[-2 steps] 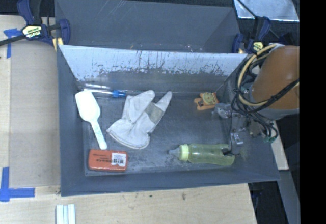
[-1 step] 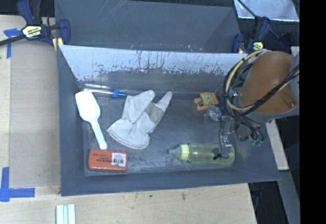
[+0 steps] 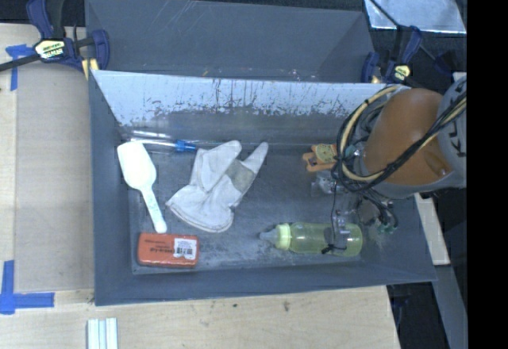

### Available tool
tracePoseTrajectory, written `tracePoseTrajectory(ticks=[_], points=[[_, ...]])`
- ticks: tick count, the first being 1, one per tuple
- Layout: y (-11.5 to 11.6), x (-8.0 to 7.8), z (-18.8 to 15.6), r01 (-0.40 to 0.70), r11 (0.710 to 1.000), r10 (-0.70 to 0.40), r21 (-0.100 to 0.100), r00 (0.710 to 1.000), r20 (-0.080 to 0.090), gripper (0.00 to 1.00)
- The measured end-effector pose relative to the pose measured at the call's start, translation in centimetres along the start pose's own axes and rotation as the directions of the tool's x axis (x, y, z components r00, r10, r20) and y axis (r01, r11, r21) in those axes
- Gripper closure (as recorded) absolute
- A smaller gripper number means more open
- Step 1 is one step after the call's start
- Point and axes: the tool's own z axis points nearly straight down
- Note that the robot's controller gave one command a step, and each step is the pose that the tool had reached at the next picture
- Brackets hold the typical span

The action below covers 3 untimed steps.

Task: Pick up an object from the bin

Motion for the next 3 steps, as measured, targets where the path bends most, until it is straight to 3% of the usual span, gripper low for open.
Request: tracePoseTrajectory(ticks=[1, 2, 3], points=[[1.4, 0.3, 1.1, 0.212, 0.977, -0.212, 0.000, 0.977, -0.004, 0.00], [4.1, 1.3, 2.2, -0.124, 0.992, 0.124, 0.002, 0.992, -0.008, 1.00], [4.1, 1.3, 2.2, -0.124, 0.992, 0.124, 0.002, 0.992, -0.008, 1.00]])
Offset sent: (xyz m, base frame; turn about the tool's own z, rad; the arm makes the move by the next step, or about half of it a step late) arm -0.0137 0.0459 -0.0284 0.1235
